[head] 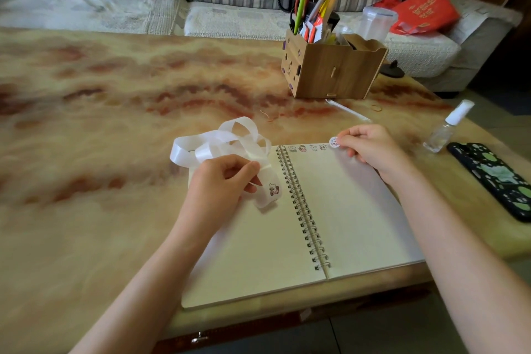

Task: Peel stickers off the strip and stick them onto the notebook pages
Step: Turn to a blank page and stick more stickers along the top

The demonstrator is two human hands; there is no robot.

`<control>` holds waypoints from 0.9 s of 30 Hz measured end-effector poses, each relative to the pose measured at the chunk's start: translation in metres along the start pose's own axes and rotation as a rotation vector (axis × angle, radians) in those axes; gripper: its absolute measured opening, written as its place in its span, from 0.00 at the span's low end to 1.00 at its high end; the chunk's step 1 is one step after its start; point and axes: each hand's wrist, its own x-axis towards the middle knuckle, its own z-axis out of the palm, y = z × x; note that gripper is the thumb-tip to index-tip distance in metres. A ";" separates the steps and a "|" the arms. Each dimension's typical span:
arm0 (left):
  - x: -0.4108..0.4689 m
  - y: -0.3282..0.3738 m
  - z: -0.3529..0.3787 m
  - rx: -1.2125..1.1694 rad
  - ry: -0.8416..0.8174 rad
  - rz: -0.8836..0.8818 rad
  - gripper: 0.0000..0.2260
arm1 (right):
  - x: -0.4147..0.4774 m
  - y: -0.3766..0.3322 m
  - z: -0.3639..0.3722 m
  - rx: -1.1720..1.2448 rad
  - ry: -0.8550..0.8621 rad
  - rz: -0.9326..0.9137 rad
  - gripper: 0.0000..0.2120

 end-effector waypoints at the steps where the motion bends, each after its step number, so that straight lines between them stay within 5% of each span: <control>1: 0.000 0.000 0.000 -0.001 -0.001 0.000 0.10 | 0.000 0.000 0.000 0.000 0.002 0.002 0.07; 27: -0.002 0.002 0.000 0.006 -0.005 -0.008 0.11 | 0.007 0.009 0.005 -0.064 0.040 -0.044 0.09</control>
